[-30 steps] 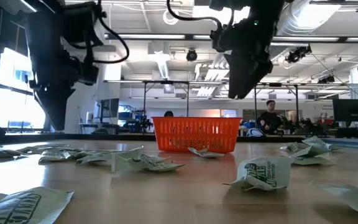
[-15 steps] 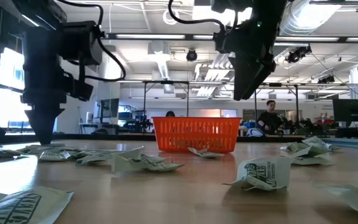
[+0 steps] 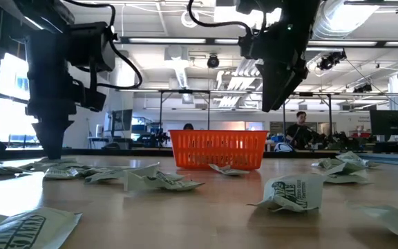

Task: Pick and place Stevia / Truvia into bins
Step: Put the light green stevia packet into the orange bin

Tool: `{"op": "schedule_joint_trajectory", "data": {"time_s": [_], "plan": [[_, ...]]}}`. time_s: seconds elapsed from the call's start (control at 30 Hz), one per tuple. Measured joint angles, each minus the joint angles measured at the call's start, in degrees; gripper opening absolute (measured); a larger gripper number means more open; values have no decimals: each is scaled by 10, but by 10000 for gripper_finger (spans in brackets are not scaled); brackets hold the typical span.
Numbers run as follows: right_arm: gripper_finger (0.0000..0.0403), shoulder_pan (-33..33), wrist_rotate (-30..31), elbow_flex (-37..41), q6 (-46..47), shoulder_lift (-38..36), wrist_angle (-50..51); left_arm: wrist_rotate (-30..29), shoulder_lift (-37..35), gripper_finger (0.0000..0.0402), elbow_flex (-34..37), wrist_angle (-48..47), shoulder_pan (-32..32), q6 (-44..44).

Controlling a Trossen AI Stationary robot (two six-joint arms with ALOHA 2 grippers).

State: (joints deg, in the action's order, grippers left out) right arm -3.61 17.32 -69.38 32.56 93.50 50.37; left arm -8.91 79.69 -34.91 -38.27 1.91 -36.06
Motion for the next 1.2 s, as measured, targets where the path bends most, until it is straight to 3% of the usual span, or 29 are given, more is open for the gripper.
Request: {"op": "schedule_joint_trajectory", "data": {"time_s": [0.2,0.33,0.47,0.63,0.73,0.87,0.93,1.0,1.2], "plan": [[252,-39,85,0,47,-48,29,-13,-1,58,-9,62,-1,-6],[252,-65,163,0,126,-93,100,-39,-2,30,-59,104,-1,21],[252,-82,193,0,202,-129,178,-49,-2,22,-104,203,-5,91],[252,-94,203,0,243,-149,228,-6,31,55,-149,310,-42,144],[252,-97,197,0,244,-150,230,33,74,44,-182,312,-73,153],[252,-97,187,1,242,-148,233,134,140,22,-228,312,-96,146],[252,-97,176,10,243,-148,233,148,168,24,-252,311,-94,146],[252,-97,159,24,251,-148,236,144,190,48,-269,304,-91,146],[252,-97,79,112,289,-148,221,127,205,200,-318,237,-87,128]]}}
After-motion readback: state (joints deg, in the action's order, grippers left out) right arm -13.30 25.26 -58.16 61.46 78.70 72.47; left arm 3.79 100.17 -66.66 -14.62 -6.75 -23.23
